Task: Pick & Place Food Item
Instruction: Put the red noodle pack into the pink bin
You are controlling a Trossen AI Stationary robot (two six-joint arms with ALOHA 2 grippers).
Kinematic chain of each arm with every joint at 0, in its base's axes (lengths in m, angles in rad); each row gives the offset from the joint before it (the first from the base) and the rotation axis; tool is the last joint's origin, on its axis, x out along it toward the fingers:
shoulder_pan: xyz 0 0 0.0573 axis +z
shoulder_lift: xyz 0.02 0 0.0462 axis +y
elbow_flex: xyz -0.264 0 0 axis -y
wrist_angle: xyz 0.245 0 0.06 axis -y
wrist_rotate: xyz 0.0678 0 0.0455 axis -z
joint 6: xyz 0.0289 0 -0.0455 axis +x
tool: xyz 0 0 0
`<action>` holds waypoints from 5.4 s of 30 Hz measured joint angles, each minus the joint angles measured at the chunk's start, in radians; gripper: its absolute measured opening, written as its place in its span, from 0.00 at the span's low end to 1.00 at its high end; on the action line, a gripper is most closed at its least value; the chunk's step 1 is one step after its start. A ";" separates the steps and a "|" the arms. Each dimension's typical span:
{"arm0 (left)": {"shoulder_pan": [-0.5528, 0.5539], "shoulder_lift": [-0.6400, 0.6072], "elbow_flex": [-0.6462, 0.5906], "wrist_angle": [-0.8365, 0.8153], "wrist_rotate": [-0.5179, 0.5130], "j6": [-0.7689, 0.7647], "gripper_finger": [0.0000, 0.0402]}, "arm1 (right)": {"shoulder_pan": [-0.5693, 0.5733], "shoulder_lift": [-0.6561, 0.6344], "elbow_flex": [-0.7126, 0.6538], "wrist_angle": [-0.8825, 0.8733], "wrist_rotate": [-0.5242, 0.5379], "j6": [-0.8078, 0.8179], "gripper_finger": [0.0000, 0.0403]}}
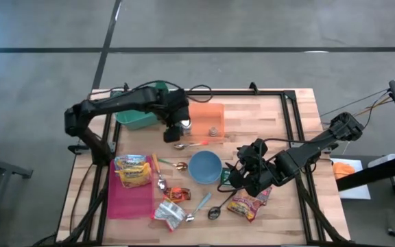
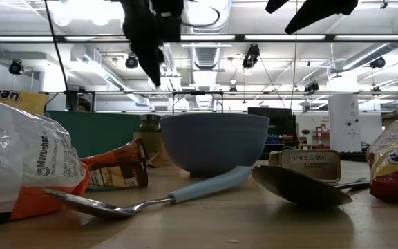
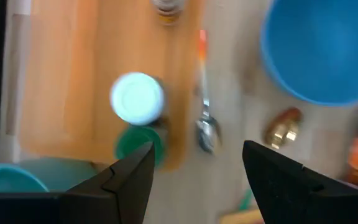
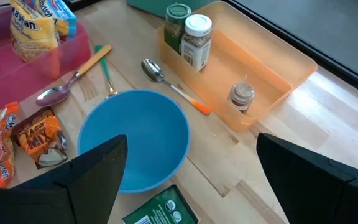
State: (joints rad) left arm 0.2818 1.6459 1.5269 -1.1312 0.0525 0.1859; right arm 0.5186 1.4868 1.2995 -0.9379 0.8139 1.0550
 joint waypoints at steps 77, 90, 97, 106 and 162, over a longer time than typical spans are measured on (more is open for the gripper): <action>-0.518 -0.530 -0.830 1.108 -0.274 -0.376 0.35 | 0.040 -0.193 -0.265 0.163 -0.151 0.435 0.88; -0.518 -0.530 -0.830 1.080 -0.270 -0.384 0.63 | 0.101 -0.136 -0.353 0.165 -0.503 0.731 0.88; -0.518 -0.530 -0.830 1.062 -0.269 -0.403 0.63 | 0.191 -0.087 -0.306 0.140 -0.547 0.787 0.88; -0.518 -0.530 -0.830 1.043 -0.269 -0.422 0.63 | 0.363 -0.043 -0.256 0.102 -0.527 0.943 0.88; -0.518 -0.530 -0.830 1.024 -0.269 -0.421 0.63 | 0.367 0.529 0.290 -0.203 -0.566 0.069 0.23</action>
State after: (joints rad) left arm -0.2363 1.1160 0.6971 -0.1070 -0.2167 -0.2353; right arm 0.8856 2.0156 1.5894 -1.1411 0.2483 1.1238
